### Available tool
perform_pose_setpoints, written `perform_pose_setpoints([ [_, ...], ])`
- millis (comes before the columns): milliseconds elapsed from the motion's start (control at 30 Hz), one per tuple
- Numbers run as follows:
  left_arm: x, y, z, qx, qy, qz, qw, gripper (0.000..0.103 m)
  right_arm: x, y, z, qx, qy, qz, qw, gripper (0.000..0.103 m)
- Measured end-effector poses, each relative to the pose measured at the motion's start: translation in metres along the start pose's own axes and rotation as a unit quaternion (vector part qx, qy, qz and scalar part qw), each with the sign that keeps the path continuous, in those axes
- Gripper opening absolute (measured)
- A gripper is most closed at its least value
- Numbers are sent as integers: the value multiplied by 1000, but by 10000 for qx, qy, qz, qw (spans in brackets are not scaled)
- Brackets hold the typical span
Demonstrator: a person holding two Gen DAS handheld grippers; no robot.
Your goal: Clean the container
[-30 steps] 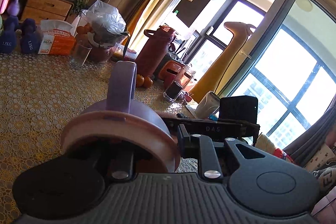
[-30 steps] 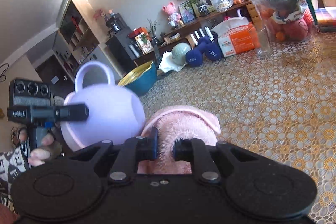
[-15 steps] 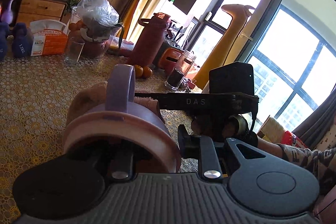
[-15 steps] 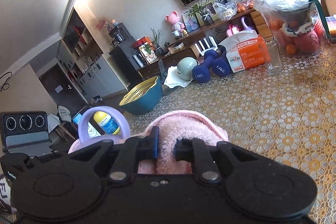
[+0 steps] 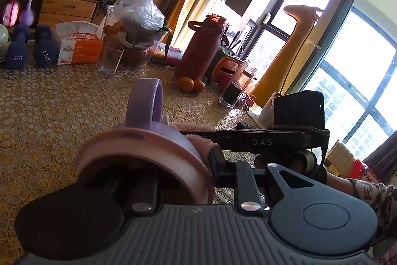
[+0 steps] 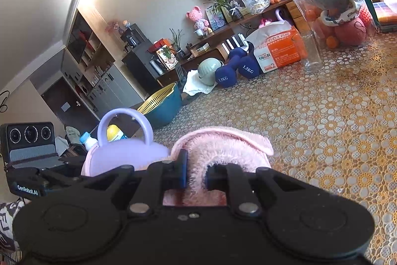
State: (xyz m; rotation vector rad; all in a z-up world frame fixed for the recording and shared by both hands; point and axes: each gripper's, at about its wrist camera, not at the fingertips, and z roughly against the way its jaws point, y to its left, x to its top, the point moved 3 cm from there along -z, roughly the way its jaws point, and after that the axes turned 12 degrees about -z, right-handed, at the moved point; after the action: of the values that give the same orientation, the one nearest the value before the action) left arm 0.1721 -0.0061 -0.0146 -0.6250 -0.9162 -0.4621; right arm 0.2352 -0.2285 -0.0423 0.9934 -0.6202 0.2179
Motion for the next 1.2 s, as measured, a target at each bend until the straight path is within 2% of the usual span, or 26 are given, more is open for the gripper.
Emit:
perform_pose_setpoints([
  [500, -1, 17, -1, 652, 356, 48, 9972, 22, -32, 17, -2, 148, 359, 46, 9992, 13],
  [733, -2, 17, -1, 1012, 591, -66, 9931, 22, -49, 39, -3, 342, 589, 347, 9971, 13],
  [867, 0, 15, -4, 1324, 1042, -633, 9837, 22, -48, 41, 6, 97, 506, 587, 9969, 12],
  [1000, 2, 19, -16, 1570, 1619, -1235, 9664, 22, -29, 37, 24, -368, 223, 863, 9953, 12],
  [1200, 9, 23, -38, 1610, 2135, -1743, 9477, 22, -12, 32, 34, -1028, -28, 1398, 9848, 12],
])
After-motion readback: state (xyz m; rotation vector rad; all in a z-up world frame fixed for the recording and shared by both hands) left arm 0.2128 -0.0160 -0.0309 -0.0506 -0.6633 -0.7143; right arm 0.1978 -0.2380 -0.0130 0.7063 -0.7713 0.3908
